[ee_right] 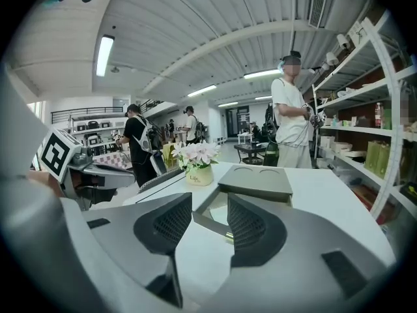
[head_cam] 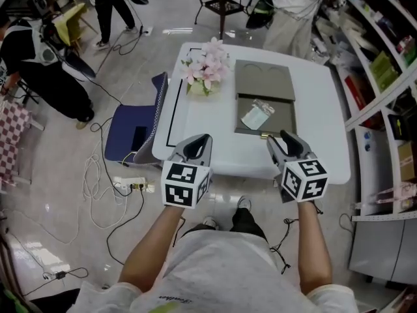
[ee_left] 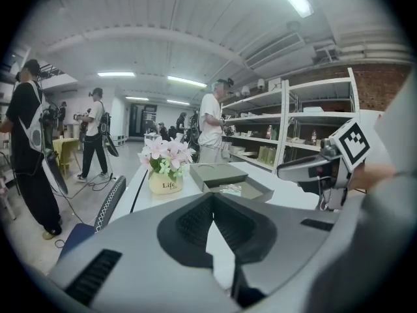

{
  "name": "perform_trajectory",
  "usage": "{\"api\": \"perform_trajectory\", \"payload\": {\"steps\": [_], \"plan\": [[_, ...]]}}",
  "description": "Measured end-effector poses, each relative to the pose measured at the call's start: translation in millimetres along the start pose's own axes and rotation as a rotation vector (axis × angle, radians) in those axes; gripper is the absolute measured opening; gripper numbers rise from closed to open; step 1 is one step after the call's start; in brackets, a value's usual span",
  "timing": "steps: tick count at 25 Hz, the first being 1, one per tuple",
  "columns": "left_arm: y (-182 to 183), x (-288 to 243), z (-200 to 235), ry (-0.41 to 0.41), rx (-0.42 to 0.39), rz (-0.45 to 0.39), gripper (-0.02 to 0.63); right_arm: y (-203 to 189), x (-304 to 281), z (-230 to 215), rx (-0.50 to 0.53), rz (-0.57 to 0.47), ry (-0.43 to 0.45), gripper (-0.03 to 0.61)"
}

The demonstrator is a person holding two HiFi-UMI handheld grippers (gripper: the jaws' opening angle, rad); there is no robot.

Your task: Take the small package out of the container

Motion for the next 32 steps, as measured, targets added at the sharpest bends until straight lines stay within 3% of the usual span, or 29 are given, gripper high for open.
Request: {"api": "perform_trajectory", "payload": {"steps": [18,25,32], "plan": [[4.7,-62.9,22.1,0.196,0.097,0.019,0.003,1.2,-111.7,-74.8,0.142,0.217,0.211,0.192],[5.2,-79.2,32.6,0.248,0.117,0.031,0.003,-12.7,-152.7,-87.2,0.195,0.376,0.301,0.201],[2.2,-81.0,47.5,0.308,0.151,0.039,0.003,-24.8,-181.4,-92.0,0.23,0.492,0.324,0.204]]}}
Point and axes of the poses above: the fingertips, and each gripper's own axes: x backward along the fingers, z to its left, y out of its top, the point moved 4 cm from there along x, backward along the fingers, and after that the axes turned 6 degrees about -y, right-handed, at the moved point
